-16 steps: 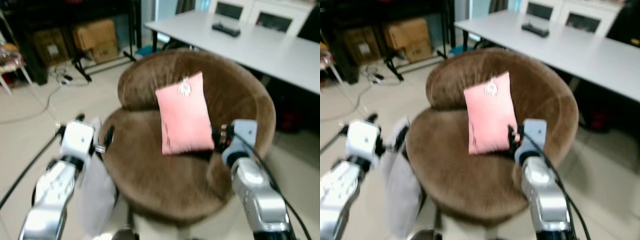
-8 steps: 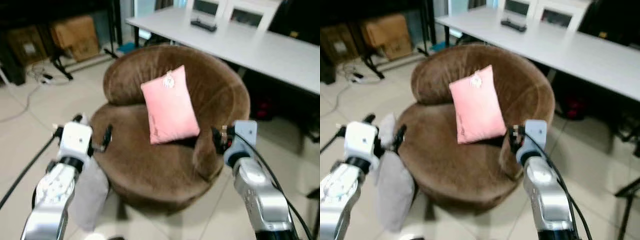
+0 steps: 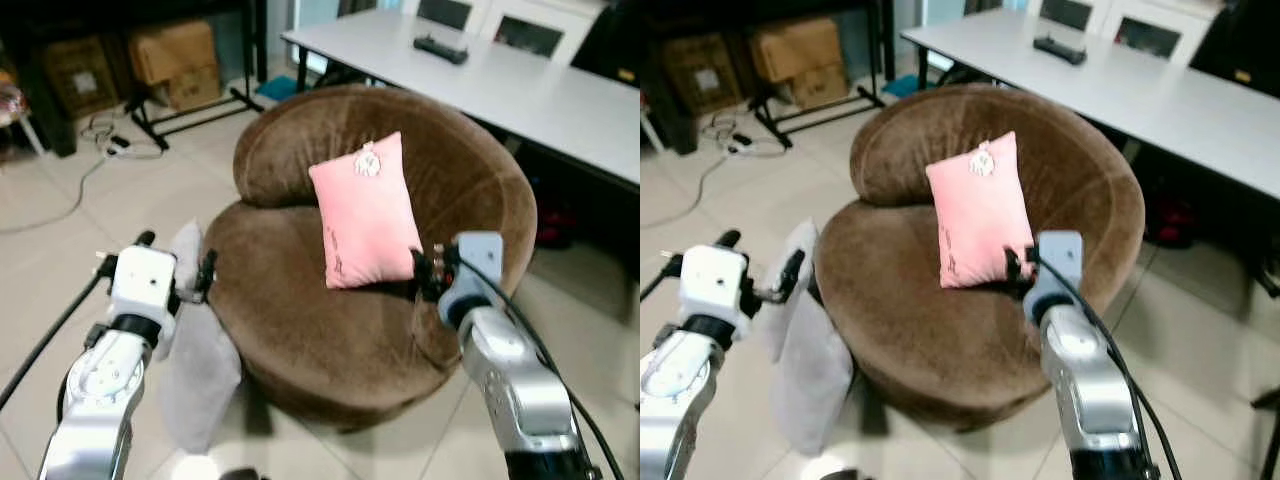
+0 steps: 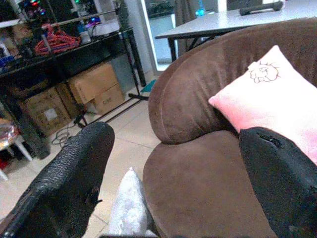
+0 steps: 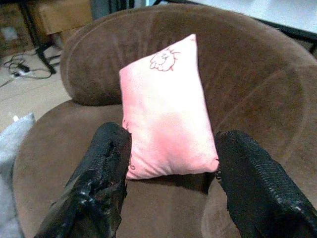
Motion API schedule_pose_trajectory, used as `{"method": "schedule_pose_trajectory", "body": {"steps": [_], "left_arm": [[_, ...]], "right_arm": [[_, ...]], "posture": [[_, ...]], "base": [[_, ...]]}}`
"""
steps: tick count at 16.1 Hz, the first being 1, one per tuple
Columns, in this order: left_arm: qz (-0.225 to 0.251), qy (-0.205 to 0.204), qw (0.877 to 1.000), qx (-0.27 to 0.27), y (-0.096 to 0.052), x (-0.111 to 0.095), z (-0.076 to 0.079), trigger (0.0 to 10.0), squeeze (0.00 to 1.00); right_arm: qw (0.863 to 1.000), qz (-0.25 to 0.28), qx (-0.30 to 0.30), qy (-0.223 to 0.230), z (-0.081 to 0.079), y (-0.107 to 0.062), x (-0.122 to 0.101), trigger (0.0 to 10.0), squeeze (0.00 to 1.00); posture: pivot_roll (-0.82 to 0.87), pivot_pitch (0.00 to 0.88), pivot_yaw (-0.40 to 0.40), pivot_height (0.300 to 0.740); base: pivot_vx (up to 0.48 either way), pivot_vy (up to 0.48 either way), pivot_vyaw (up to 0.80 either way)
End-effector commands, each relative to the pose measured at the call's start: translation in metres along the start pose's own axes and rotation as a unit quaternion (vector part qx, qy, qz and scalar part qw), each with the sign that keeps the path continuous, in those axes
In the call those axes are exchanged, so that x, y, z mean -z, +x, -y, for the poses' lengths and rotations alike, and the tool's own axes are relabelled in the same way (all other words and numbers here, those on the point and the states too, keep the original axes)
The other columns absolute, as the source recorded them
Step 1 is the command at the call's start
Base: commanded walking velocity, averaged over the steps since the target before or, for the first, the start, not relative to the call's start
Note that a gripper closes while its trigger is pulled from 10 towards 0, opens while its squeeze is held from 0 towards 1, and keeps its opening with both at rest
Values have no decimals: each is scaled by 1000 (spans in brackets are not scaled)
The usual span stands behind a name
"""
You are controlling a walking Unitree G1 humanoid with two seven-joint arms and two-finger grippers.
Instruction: Move the pillow to the sofa from floor
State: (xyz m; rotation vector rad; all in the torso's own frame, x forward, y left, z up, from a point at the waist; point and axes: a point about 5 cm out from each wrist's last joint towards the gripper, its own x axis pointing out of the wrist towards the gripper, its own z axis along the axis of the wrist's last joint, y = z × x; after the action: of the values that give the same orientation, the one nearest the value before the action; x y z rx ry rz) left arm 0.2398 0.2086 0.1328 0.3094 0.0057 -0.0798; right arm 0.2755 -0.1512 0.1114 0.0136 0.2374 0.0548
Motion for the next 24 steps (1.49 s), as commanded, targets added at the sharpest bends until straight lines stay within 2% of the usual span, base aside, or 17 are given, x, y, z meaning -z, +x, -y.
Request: {"method": "schedule_pose_trajectory", "body": {"steps": [1, 6, 16, 18, 22, 23, 24], "left_arm": [[6, -2, 1000, 5, 0, -3, 4, 10000, 0], [8, -3, 1000, 2, 0, -3, 5, 10000, 0], [8, -3, 1000, 2, 1, -4, 6, 10000, 0], [14, -15, 1000, -1, 1, -5, 6, 10000, 0], [11, -12, 1000, -5, 3, -6, 7, 10000, 0], [16, -20, 1000, -2, 4, -7, 8, 10000, 0], [17, -24, 1000, -2, 4, -7, 8, 10000, 0]], "right_arm": [[1000, -8, 12, -4, 8, -2, 3, 10000, 0], [1000, -7, 11, -17, 9, 0, 2, 10000, 0], [1000, -12, 19, -13, 11, 1, 3, 10000, 0], [1000, -6, 18, -20, 11, 1, 2, 10000, 0], [1000, -7, 19, -6, 10, 1, 3, 10000, 16], [1000, -4, 12, -18, 8, 1, 2, 10000, 1000], [1000, -5, 6, -18, 7, 1, 2, 10000, 1000]], "posture": [[44, 0, -79, 740], [45, 0, -85, 740], [43, 0, -83, 740], [42, 0, -83, 740], [42, 0, -81, 740], [40, 0, -78, 740], [40, 0, -78, 740]], "base": [[0, 405, 0], [0, 409, 0], [0, 407, 0], [0, 131, 0], [0, 0, 0], [0, 0, 800], [0, 0, 800]]}}
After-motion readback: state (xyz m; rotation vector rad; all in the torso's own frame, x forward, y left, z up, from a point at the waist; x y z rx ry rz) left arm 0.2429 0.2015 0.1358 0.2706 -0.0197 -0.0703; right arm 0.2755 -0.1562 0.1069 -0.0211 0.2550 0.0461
